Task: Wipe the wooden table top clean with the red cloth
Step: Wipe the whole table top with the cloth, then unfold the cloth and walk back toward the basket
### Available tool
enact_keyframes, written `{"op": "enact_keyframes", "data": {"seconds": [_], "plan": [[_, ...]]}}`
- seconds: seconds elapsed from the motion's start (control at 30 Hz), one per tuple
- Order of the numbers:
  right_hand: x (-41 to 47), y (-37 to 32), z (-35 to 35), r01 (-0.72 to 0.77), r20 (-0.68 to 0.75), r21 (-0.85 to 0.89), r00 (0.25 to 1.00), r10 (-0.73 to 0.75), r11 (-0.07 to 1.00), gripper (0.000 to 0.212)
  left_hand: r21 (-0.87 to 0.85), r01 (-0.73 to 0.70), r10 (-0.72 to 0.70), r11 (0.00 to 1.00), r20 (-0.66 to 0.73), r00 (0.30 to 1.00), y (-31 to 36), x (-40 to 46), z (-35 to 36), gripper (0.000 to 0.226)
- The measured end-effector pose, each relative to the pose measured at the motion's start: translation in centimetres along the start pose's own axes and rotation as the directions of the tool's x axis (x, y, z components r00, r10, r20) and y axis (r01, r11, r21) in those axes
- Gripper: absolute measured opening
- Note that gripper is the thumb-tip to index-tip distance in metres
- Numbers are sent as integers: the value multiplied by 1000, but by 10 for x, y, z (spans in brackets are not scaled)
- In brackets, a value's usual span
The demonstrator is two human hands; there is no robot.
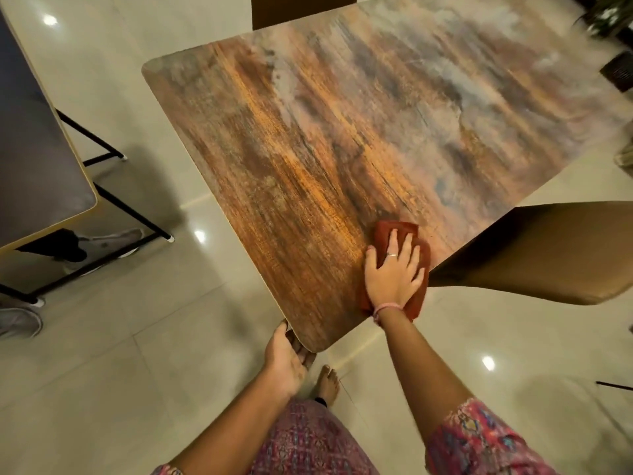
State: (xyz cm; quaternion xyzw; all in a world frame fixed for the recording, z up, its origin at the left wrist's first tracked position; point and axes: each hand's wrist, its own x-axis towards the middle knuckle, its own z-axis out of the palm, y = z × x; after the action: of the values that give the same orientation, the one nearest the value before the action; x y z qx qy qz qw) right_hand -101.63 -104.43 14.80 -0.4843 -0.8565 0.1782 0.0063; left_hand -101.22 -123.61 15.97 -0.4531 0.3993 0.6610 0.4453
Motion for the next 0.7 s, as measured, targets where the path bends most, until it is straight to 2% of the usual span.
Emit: {"op": "enact_keyframes", "data": {"seconds": [0.1,0.2,0.3,0.5,0.63,0.7], "plan": [[-69,-8,16,229,69,6,971,-229,973,58,-12,42,-41,999,30,999,-9,-3,-4,37],[-132,-12,29,481,164,-2,865,-474,877,54,-89,99,-85,991,153,985,-21,-8,-9,43],[-153,-5,32,585,258,6,782,-567,811,51,-198,69,-31,978,186,982,-34,-12,-20,43],[-147,8,1,466,384,312,735,-559,828,46,27,209,-209,978,242,947,-33,-29,-27,55],[-149,19,-34,261,397,466,792,-464,845,43,230,185,-253,956,319,913,-36,-39,-15,61],[-154,23,-51,134,370,577,836,-404,806,39,279,136,-237,951,369,898,-42,-41,-5,59]]}}
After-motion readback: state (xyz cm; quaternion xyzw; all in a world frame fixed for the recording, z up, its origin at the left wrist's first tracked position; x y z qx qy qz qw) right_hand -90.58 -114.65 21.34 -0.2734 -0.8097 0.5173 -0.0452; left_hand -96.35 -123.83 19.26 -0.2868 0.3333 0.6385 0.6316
